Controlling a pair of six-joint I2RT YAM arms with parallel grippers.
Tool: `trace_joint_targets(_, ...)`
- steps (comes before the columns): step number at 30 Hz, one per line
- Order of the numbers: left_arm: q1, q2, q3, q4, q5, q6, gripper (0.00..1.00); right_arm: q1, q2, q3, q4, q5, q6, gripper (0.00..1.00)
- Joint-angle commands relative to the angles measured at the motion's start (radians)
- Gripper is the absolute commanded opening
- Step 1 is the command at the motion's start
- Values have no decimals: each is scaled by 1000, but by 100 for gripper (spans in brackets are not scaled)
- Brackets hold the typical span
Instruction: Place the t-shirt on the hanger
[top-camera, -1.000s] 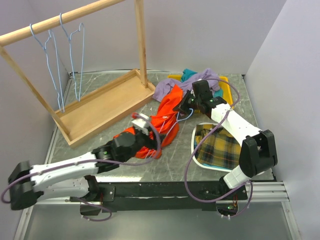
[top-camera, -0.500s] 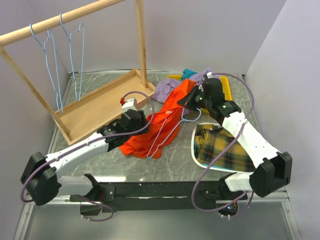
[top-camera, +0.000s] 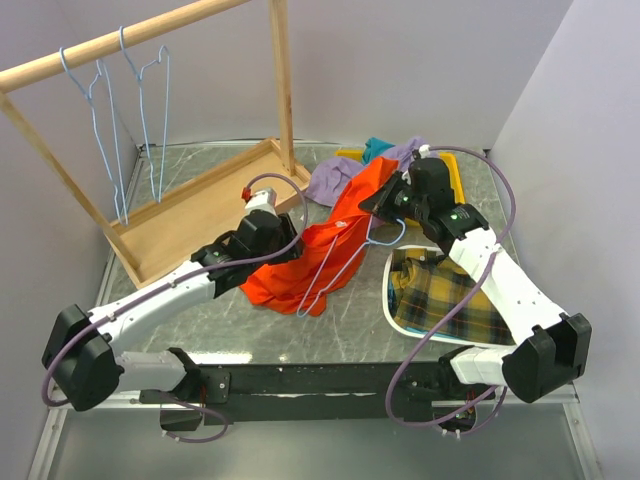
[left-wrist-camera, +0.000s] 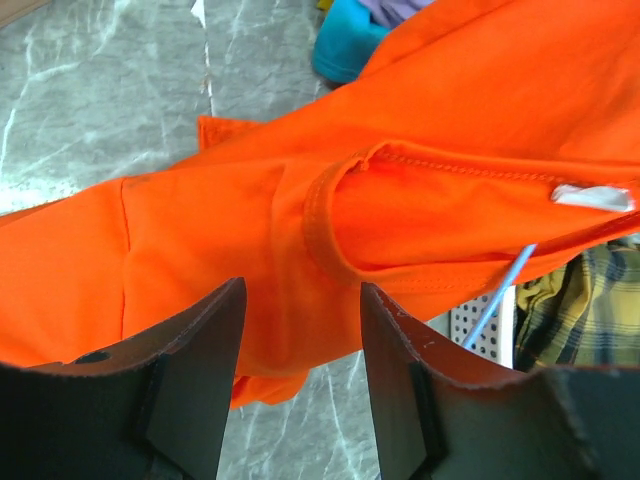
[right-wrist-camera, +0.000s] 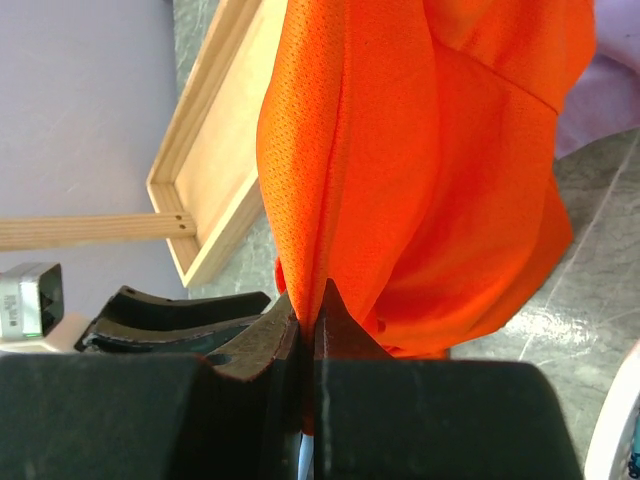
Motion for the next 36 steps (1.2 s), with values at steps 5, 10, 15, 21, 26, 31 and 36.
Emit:
trace_joint_targets(5,24,78,71,63,-18,6,54,17,-45,40,13,24,-7,0)
trace_joint_targets(10,38,148,98,92,0,9,49,18,-45,51,6,32,-6,0)
trace_joint_targets(15,44,128,59,112,-15,12,7,17,-36,63,9,41,39,0)
trace_joint_targets(21,40,-31,-159,214,0,-40,1,17,16,195,-101,188,196,0)
trace_joint_targets(26,-11,-207,-284,255,-64,-67,1,17,136,380,-285,280,311,0)
trace_joint_targets(31,-74,-329,-344,232,-119,-93,1,15,171,422,-336,378,356,0)
trace_joint_targets(36,-117,-421,-374,169,-153,-118,1,9,190,446,-371,426,391,0)
